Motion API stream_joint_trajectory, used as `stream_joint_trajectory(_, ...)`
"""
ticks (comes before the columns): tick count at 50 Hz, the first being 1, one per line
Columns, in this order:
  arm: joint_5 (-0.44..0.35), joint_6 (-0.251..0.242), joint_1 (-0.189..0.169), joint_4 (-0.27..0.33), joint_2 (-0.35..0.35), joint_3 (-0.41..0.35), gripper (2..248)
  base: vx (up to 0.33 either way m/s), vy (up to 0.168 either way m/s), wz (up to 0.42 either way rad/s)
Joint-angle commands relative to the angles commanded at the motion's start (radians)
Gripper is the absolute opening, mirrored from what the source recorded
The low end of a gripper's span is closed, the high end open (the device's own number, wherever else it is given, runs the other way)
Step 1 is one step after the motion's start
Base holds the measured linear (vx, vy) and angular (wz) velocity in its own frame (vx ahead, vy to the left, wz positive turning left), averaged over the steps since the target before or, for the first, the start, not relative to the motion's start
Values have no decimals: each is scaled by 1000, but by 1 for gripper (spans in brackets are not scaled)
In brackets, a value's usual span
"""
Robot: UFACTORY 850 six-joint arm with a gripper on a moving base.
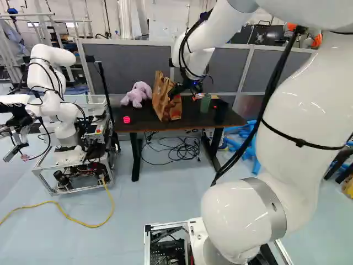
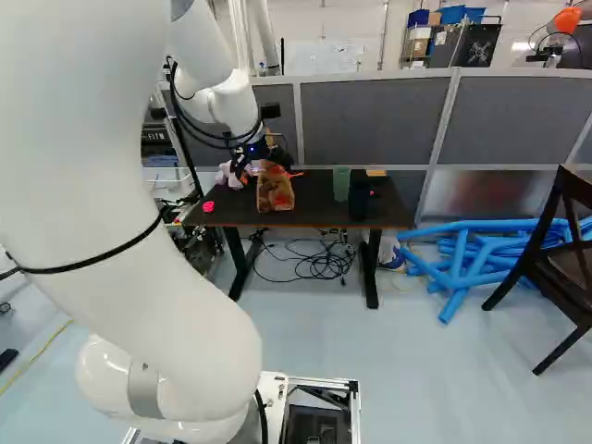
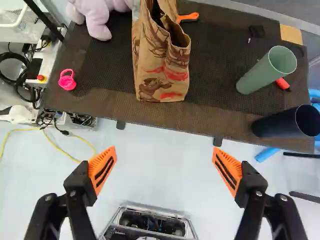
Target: Pick up the bag on the ground and place it on the table
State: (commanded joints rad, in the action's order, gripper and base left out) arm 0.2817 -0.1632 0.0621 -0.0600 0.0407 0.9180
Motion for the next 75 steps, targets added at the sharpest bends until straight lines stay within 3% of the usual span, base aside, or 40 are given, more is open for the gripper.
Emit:
stream_joint_trajectory(43, -576, 81, -31, 30, -160, -414, 247, 0, 0, 0)
stream_joint_trajectory(75, -881, 124, -47, 46, -244, -634, 247, 0, 0, 0)
